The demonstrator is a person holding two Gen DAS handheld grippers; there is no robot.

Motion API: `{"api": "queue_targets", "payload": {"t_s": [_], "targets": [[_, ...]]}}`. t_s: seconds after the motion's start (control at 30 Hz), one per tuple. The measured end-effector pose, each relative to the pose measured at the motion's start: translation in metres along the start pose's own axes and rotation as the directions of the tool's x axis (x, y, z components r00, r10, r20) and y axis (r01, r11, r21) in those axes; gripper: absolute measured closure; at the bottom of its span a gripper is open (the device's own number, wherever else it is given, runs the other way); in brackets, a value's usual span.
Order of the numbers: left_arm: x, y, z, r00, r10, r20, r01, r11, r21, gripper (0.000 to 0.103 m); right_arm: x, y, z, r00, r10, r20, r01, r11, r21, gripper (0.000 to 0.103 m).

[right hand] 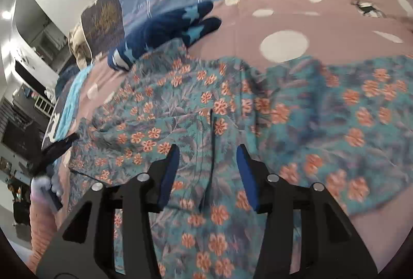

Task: Fold small clothes

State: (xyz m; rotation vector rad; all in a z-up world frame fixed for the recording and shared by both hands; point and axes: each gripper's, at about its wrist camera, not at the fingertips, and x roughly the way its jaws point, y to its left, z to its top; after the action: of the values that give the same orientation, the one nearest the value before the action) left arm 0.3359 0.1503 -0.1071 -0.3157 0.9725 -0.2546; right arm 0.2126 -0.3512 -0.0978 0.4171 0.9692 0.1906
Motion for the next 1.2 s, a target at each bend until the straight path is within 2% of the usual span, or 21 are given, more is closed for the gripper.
{"api": "queue_targets", "payload": {"t_s": [0.07, 0.1, 0.13, 0.17, 0.23, 0.3, 0.4, 0.43, 0.47, 0.5, 0.57, 0.63, 0.73, 0.8, 0.87, 0.93, 0.97, 1.0, 1.03, 1.1, 1.2], "targets": [[0.015, 0.003, 0.011, 0.999, -0.018, 0.029, 0.019, 0.999, -0.034, 0.063, 0.016, 0.001, 0.006, 1.0, 0.004, -0.027, -0.004, 1.0, 0.001, 0.051], [0.017, 0.003, 0.014, 0.999, -0.027, 0.04, 0.028, 0.999, -0.033, 0.071, 0.029, 0.003, 0.01, 0.999, 0.002, -0.038, -0.002, 1.0, -0.003, 0.05], [0.019, 0.003, 0.018, 0.997, -0.06, 0.047, 0.062, 0.997, -0.039, 0.099, 0.033, 0.004, 0.012, 0.999, -0.001, -0.033, 0.001, 1.0, -0.011, 0.058], [0.018, 0.003, 0.019, 0.995, -0.085, 0.054, 0.087, 0.995, -0.043, 0.098, 0.038, 0.008, 0.015, 1.0, -0.017, -0.016, 0.017, 0.999, -0.03, 0.099], [0.0, -0.008, 0.018, 0.988, -0.084, 0.13, 0.083, 0.996, 0.013, 0.098, 0.038, 0.017, 0.018, 0.999, -0.046, 0.01, 0.046, 0.997, -0.063, 0.101], [-0.022, -0.019, 0.011, 0.976, -0.053, 0.212, 0.03, 0.993, 0.112, 0.098, 0.009, 0.022, 0.017, 0.993, -0.03, 0.113, 0.037, 0.997, -0.061, 0.101], [-0.015, -0.022, 0.009, 0.976, 0.022, 0.217, -0.06, 0.984, 0.169, 0.098, 0.004, 0.019, 0.019, 0.977, -0.143, 0.156, 0.155, 0.986, -0.065, 0.1], [-0.006, -0.023, 0.008, 0.976, 0.081, 0.203, -0.12, 0.975, 0.188, 0.097, 0.011, 0.016, 0.021, 0.965, -0.214, 0.152, 0.226, 0.971, -0.072, 0.097], [0.002, -0.022, 0.007, 0.979, 0.096, 0.18, -0.131, 0.972, 0.197, 0.097, 0.023, 0.01, 0.023, 0.963, -0.239, 0.124, 0.25, 0.965, -0.076, 0.09], [0.007, -0.021, 0.007, 0.981, 0.107, 0.161, -0.137, 0.972, 0.191, 0.096, 0.032, 0.003, 0.024, 0.975, -0.211, 0.075, 0.216, 0.974, -0.063, 0.087], [-0.001, -0.021, 0.007, 0.977, 0.1, 0.187, -0.135, 0.973, 0.187, 0.089, 0.026, -0.008, 0.017, 0.986, -0.148, 0.081, 0.148, 0.989, -0.002, 0.084], [-0.02, -0.024, 0.005, 0.969, 0.106, 0.222, -0.151, 0.969, 0.195, 0.074, 0.015, -0.005, 0.01, 0.99, -0.11, 0.088, 0.113, 0.993, -0.035, 0.082], [-0.045, -0.032, -0.001, 0.966, 0.09, 0.242, -0.146, 0.963, 0.226, 0.071, -0.001, 0.008, -0.003, 0.995, -0.067, 0.071, 0.074, 0.992, -0.105, 0.082], [-0.057, -0.041, -0.012, 0.968, 0.065, 0.244, -0.132, 0.953, 0.273, 0.063, -0.007, 0.02, -0.012, 0.999, -0.018, 0.046, 0.025, 0.988, -0.15, 0.077], [-0.047, -0.05, -0.027, 0.972, 0.127, 0.197, -0.191, 0.918, 0.348, 0.061, -0.003, 0.028, -0.02, 0.999, -0.024, 0.021, 0.028, 0.984, -0.177, 0.057], [-0.015, -0.047, -0.042, 0.963, 0.251, 0.096, -0.268, 0.875, 0.404, 0.06, 0.016, 0.029, -0.025, 0.995, -0.096, -0.03, 0.089, 0.98, -0.177, 0.054], [-0.006, -0.041, -0.047, 0.962, 0.262, 0.079, -0.272, 0.877, 0.397, 0.059, 0.024, 0.028, -0.027, 0.995, -0.096, -0.027, 0.09, 0.982, -0.166, 0.058], [-0.008, -0.037, -0.047, 0.965, 0.24, 0.104, -0.262, 0.89, 0.374, 0.059, 0.024, 0.028, -0.027, 0.995, -0.097, -0.006, 0.095, 0.981, -0.169, 0.068], [-0.013, -0.031, -0.043, 0.971, 0.221, 0.091, -0.239, 0.909, 0.34, 0.061, 0.024, 0.031, -0.026, 0.995, -0.104, 0.008, 0.104, 0.978, -0.181, 0.099], [-0.025, -0.024, -0.038, 0.972, 0.212, 0.105, -0.234, 0.933, 0.274, 0.065, 0.012, 0.035, -0.026, 0.997, -0.071, 0.027, 0.075, 0.984, -0.164, 0.099], [-0.029, -0.023, -0.041, 0.956, 0.264, 0.128, -0.291, 0.911, 0.294, 0.064, -0.016, 0.048, -0.027, 0.987, -0.124, 0.099, 0.143, 0.966, -0.214, 0.097]]}}
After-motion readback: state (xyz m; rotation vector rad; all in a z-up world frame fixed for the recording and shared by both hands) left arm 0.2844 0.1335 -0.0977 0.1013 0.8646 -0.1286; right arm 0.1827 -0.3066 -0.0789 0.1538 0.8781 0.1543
